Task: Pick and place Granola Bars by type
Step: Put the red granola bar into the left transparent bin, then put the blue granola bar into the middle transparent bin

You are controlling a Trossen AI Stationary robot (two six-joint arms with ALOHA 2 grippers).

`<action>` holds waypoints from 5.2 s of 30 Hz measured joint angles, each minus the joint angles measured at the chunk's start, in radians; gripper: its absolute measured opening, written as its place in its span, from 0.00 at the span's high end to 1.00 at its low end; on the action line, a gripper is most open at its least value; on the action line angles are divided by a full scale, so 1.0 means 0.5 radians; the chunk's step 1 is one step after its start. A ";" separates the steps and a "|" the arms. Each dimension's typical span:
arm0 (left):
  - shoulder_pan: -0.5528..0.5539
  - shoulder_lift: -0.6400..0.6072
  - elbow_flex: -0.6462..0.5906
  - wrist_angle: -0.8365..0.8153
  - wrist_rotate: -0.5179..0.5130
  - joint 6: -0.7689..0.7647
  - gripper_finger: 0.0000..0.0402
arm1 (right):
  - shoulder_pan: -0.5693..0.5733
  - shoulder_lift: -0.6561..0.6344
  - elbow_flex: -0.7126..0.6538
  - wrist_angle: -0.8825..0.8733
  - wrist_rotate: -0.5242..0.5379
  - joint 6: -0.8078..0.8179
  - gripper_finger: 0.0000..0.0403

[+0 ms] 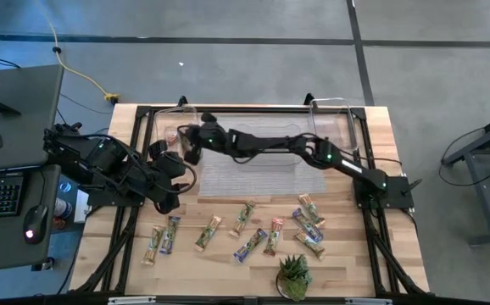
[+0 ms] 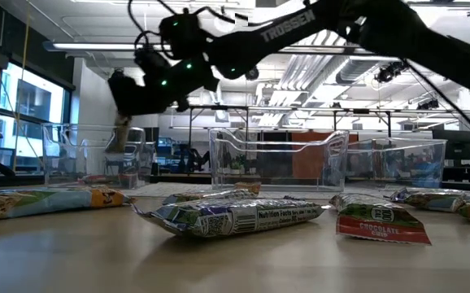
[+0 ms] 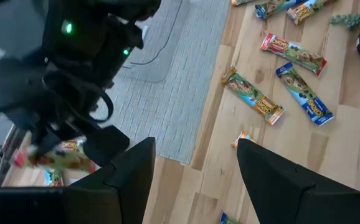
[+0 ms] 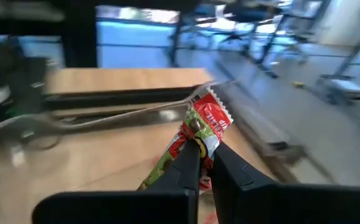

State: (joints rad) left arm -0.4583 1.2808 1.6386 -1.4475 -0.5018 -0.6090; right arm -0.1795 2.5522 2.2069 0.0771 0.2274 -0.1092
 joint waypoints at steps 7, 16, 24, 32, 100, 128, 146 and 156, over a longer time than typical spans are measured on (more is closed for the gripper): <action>0.000 0.000 0.000 0.001 0.020 0.002 0.45 | 0.002 0.107 0.063 -0.071 -0.042 0.060 0.91; 0.000 0.000 0.000 -0.002 0.084 -0.001 0.45 | 0.021 0.086 0.056 -0.032 0.020 -0.066 0.71; 0.000 0.000 0.000 -0.113 0.335 -0.146 0.45 | 0.098 -0.172 0.057 -0.184 0.021 -0.265 0.68; -0.049 0.008 -0.313 -0.110 0.819 -0.557 0.45 | 0.216 -0.703 0.058 -0.892 0.264 -0.486 0.67; -0.221 0.049 -2.105 1.805 1.017 -1.675 0.85 | 0.361 -1.438 0.057 -2.046 0.364 -0.043 0.68; 1.067 0.080 -1.559 3.258 0.423 1.141 0.88 | 0.436 -1.545 -0.280 -3.182 0.290 0.887 0.68; 1.653 0.707 -1.559 3.836 0.835 1.116 0.80 | 0.710 -1.610 -1.336 -2.470 0.444 0.917 0.68; 1.650 0.772 -1.559 3.823 0.839 1.104 0.63 | 0.940 -1.612 -1.847 -1.131 -0.306 0.229 0.68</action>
State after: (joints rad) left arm 0.3664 1.6669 0.8589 0.4641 -0.0821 -0.0572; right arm 0.2907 1.7462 1.2833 -0.4885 0.0741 0.0053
